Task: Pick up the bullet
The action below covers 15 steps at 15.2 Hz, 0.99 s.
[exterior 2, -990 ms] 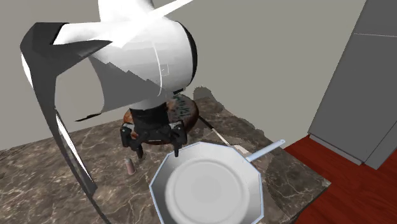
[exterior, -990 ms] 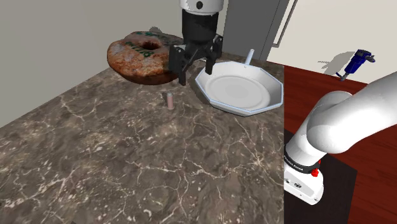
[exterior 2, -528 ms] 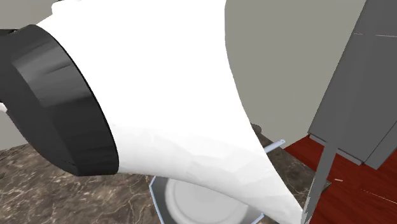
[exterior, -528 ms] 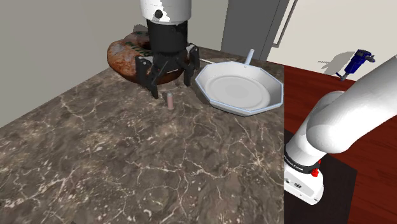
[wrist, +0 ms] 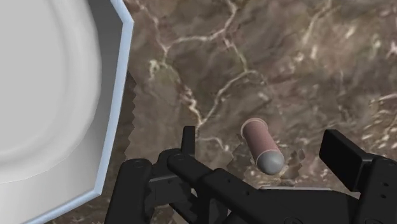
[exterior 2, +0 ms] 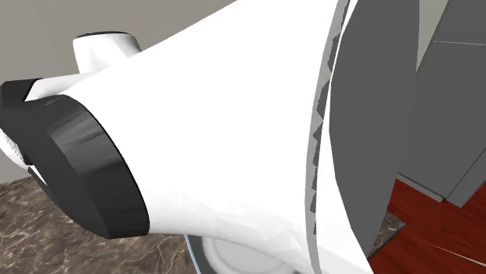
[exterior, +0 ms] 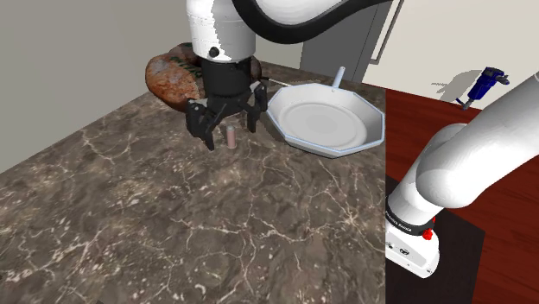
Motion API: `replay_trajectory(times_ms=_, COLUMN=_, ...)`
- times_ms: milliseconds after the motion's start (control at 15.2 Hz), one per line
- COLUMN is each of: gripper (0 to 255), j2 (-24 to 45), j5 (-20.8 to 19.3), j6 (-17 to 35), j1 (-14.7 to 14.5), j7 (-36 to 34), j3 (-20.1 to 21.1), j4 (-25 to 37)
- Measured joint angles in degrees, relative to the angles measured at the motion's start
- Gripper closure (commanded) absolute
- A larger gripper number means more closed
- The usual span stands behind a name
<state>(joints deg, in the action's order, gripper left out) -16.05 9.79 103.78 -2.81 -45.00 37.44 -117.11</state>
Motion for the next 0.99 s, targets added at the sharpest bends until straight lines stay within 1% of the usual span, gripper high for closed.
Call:
replay_trajectory(times_ms=660, gripper=255, j2=0.1, j5=0.0, j6=0.4, j1=0.0, j7=-0.1, j3=0.2, j4=-0.1)
replay_trajectory(times_ms=990, gripper=255, j2=-0.1, j5=-0.1, j6=-2.7, j1=0.1, j7=-0.1, j3=-0.2, j4=2.7)
